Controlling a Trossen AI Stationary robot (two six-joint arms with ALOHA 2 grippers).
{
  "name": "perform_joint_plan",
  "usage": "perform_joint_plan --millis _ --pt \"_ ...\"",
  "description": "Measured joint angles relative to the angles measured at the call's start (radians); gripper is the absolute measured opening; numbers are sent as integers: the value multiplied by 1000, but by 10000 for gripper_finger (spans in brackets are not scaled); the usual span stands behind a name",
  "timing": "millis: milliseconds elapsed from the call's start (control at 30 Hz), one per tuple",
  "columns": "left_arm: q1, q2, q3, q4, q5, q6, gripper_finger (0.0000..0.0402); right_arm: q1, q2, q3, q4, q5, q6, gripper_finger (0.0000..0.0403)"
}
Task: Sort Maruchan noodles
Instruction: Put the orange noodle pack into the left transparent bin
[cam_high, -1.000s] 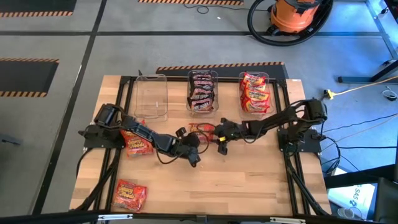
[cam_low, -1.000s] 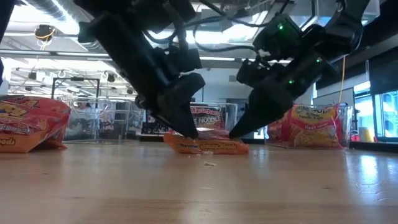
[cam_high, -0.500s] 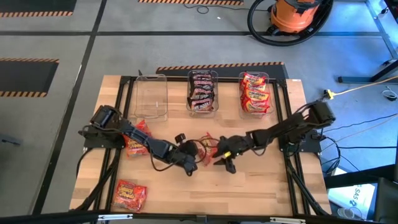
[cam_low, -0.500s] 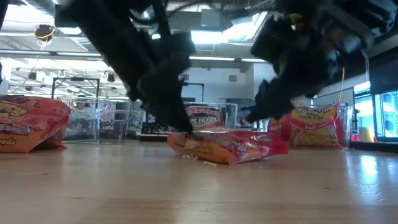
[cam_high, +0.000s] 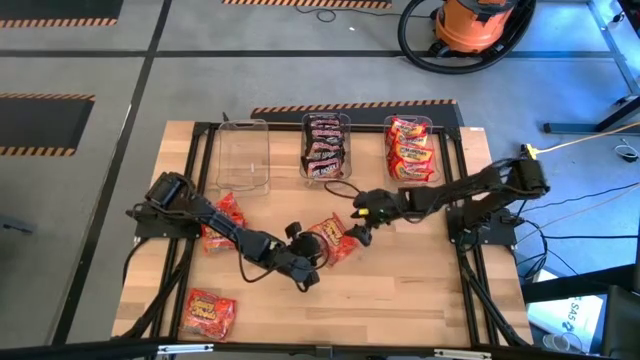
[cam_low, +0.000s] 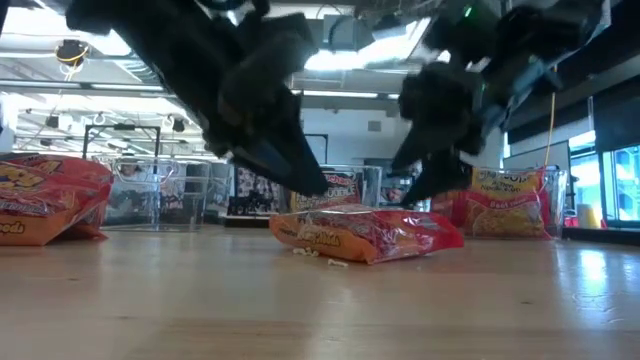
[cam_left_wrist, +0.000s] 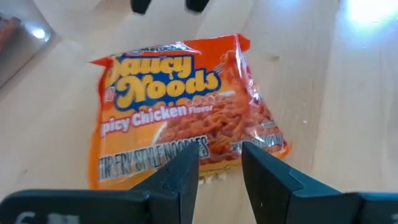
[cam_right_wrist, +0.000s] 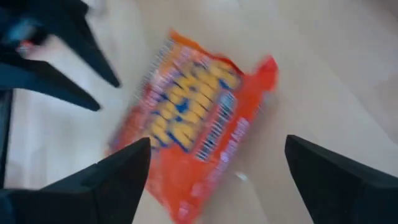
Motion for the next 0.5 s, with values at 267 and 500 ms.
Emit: perform_joint_plan --millis 267,500 --pt "23 99 0 28 -4 -1 115 -48 168 0 139 -184 69 339" --pt "23 124 0 79 3 -1 115 -47 249 1 293 -238 142 335"
